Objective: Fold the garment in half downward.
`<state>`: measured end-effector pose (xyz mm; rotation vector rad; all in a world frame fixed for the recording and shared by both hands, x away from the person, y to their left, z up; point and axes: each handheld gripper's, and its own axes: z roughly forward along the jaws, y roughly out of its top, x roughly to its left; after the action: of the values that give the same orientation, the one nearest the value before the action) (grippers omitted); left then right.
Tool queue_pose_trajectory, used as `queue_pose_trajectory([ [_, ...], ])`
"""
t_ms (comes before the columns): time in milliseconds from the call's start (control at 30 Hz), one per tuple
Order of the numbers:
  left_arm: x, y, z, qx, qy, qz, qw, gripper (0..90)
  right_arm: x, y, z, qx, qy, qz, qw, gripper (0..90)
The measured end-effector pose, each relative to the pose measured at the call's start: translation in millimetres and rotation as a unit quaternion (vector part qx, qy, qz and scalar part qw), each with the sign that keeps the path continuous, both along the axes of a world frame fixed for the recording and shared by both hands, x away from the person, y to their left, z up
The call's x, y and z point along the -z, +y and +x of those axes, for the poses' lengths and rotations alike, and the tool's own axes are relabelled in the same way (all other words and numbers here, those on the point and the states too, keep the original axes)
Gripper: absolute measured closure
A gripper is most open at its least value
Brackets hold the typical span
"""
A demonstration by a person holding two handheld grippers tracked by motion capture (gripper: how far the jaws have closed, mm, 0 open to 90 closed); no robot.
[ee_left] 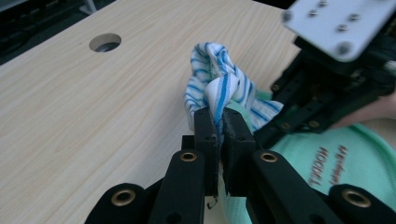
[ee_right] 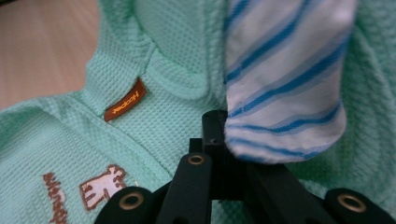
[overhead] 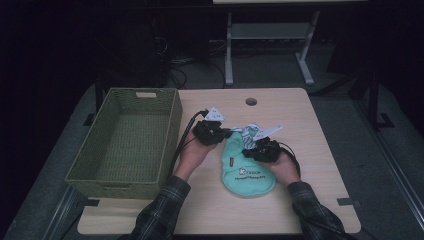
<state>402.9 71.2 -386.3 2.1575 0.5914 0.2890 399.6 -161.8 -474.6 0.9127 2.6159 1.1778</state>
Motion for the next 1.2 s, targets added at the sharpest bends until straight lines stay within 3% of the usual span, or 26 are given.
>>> queue_pose_trajectory([
  [300, 5.9, -3.9, -4.8, 0.002, -0.001, -0.001, 1.0000, 86.0, 0.6, 0.2, 6.7, 0.034, -0.012, 0.001, 0.9994, 89.8],
  [400, 5.6, -3.7, -4.2, 0.002, -0.004, 0.001, 1.0000, 86.0, -5.3, -3.9, -0.9, 0.028, -0.021, 0.008, 0.9994, 89.8],
  [500, 5.4, -3.3, -4.2, 0.003, -0.006, 0.006, 1.0000, 86.0, -13.3, -9.9, -13.2, 0.022, -0.027, 0.000, 0.9994, 89.8],
  [667, 5.1, -4.3, -5.2, -0.001, -0.009, 0.002, 1.0000, 86.0, -19.9, -20.8, -35.0, 0.007, -0.019, 0.001, 0.9998, 89.8],
  [1033, 4.2, -2.3, -4.9, 0.000, -0.011, 0.002, 0.9999, 85.9, -10.4, -34.2, -80.3, -0.013, 0.000, -0.017, 0.9998, 89.8],
  [1133, 4.2, -2.0, -5.0, 0.001, -0.009, 0.000, 1.0000, 85.9, -5.9, -35.5, -85.0, -0.011, 0.002, -0.029, 0.9995, 89.8],
  [1200, 3.5, -1.4, -5.8, 0.002, -0.011, 0.003, 0.9999, 85.9, -4.2, -36.7, -84.7, -0.009, 0.003, -0.023, 0.9997, 89.8],
])
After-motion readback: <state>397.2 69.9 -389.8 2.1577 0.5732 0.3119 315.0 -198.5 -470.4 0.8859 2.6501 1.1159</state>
